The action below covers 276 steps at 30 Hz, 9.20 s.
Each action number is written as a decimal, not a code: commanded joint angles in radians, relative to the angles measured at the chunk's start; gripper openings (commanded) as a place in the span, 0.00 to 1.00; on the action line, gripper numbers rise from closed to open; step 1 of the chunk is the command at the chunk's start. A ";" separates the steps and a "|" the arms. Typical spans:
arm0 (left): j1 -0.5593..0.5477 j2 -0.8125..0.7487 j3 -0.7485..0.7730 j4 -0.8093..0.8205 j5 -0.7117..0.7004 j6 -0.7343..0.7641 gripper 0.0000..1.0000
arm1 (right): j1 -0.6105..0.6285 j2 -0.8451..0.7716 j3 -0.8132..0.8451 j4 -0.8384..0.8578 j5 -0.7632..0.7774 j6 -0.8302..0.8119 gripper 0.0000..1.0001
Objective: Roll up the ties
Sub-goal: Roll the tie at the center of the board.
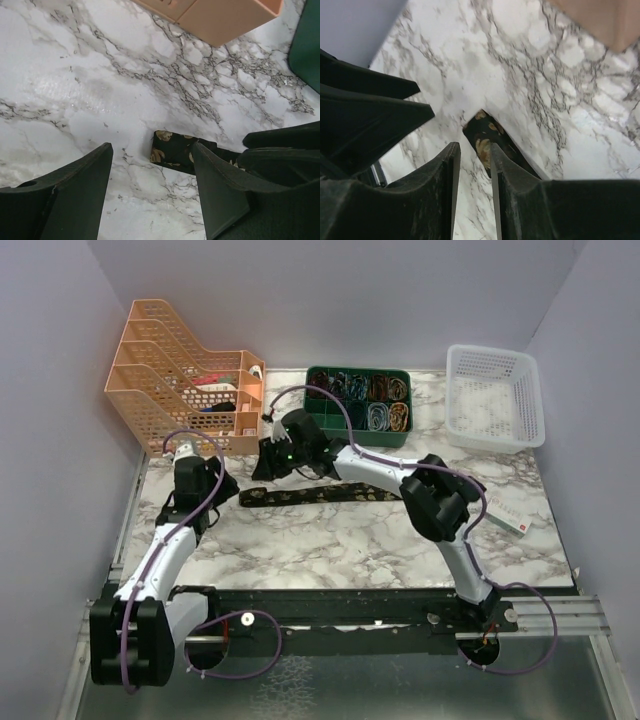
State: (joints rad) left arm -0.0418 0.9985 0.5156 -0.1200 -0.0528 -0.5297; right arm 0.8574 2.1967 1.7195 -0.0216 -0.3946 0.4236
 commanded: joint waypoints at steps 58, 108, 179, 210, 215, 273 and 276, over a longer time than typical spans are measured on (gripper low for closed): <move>0.081 0.253 -0.131 0.310 0.419 -0.142 0.41 | 0.013 0.104 -0.081 -0.077 0.013 -0.023 0.21; -0.217 0.083 -0.031 0.074 -0.138 -0.074 0.00 | -0.018 -0.133 -0.383 0.328 -0.093 -0.212 0.50; -0.388 0.134 0.014 0.103 -0.413 -0.051 0.00 | -0.033 0.022 -0.334 0.164 0.141 0.205 0.16; -0.660 0.343 0.076 0.181 -0.760 0.090 0.00 | -0.049 0.026 -0.416 0.339 0.023 0.442 0.15; -0.685 0.387 0.085 0.207 -0.762 0.118 0.00 | -0.055 0.028 -0.433 0.352 0.018 0.465 0.15; -0.693 0.290 0.162 0.135 -0.437 0.134 0.70 | -0.173 -0.394 -0.750 0.527 0.144 0.093 0.51; -0.678 0.239 0.136 0.122 -0.481 0.092 0.71 | -0.173 -0.387 -0.722 0.515 0.070 0.066 0.51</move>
State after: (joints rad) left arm -0.7387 1.3029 0.6762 0.0196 -0.5274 -0.3969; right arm 0.6815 1.8359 0.9833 0.4259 -0.2451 0.5732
